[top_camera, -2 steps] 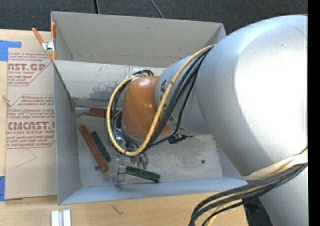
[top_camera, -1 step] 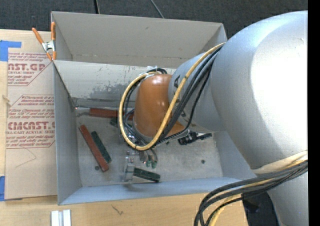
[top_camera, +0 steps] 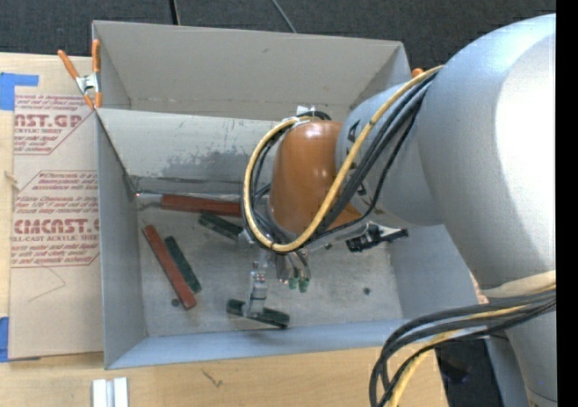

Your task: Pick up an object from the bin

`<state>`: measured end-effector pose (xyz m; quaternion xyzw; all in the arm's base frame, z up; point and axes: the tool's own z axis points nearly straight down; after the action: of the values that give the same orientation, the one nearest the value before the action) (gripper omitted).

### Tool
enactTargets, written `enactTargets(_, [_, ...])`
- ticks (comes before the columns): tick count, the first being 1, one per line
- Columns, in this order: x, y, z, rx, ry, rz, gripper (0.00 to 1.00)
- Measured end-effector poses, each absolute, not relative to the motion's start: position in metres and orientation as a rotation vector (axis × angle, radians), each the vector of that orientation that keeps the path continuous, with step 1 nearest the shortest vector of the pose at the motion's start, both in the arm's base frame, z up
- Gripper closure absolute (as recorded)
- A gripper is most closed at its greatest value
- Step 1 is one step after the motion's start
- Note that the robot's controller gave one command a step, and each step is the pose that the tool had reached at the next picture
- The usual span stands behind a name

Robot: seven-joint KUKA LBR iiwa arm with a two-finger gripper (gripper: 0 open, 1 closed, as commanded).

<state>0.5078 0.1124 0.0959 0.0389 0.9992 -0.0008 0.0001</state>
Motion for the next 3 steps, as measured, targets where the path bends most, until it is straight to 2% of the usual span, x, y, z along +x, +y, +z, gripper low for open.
enactTargets(1, [0.487, 0.106, 0.130, -0.348, 3.125, -0.001, 0.00])
enactTargets(2, [0.490, 0.123, 0.080, -0.606, 3.082, 0.001, 1.00])
enactTargets(3, [0.490, 0.123, 0.080, -0.606, 3.081, 0.002, 0.00])
